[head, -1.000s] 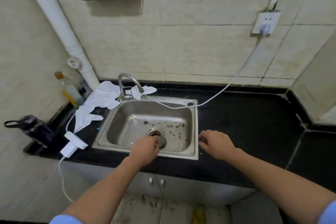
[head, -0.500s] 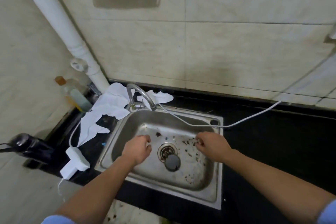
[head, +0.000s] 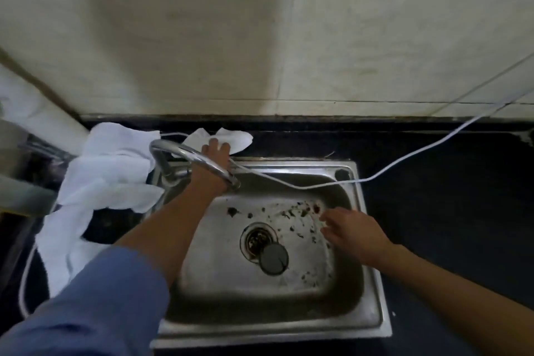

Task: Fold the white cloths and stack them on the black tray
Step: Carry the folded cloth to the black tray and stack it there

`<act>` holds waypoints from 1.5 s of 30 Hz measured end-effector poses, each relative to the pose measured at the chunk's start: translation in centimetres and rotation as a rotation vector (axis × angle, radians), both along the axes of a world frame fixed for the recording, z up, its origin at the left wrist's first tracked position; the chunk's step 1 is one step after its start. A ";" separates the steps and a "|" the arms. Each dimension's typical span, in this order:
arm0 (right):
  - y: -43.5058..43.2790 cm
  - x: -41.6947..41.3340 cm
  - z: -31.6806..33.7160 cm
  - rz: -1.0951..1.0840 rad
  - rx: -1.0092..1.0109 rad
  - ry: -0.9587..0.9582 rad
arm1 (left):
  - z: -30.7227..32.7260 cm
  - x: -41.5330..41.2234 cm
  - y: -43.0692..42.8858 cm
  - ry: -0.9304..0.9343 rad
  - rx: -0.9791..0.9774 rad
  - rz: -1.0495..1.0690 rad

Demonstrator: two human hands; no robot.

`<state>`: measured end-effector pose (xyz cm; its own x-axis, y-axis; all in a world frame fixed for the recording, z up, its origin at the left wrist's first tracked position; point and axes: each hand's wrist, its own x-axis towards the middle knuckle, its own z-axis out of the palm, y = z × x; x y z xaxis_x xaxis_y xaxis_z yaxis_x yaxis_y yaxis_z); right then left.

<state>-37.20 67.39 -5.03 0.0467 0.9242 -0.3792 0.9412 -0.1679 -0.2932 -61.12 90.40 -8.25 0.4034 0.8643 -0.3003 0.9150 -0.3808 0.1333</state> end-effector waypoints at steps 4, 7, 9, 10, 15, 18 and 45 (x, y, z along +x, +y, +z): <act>0.1 -0.6 -0.6 -0.065 -0.018 -0.008 | -2.0 0.3 2.3 0.083 0.066 0.009; 0.1 -0.9 -0.9 -0.095 -0.034 -0.010 | -3.4 0.0 3.0 0.038 0.110 -0.014; 0.2 -0.9 -1.0 -0.114 -0.043 -0.012 | -4.1 0.0 3.6 0.039 0.183 -0.022; 0.3 -0.8 -1.0 -0.119 -0.045 -0.015 | -4.3 0.0 3.9 0.052 0.205 -0.024; 0.9 -0.5 -0.5 -0.156 -0.041 -0.014 | -3.8 0.2 4.4 0.006 0.080 -0.040; 0.6 -0.4 -0.1 -0.162 -0.031 0.016 | -3.0 0.5 3.2 -0.156 -0.032 0.065; -32.1 22.5 5.1 -0.499 -0.019 0.019 | 4.8 25.3 -37.6 -0.515 -0.085 -0.230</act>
<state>-14.74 35.26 0.09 0.4742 0.7840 -0.4005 0.7397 -0.6015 -0.3017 -35.84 52.76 -3.49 0.6914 0.7181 -0.0797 0.6184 -0.5311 0.5792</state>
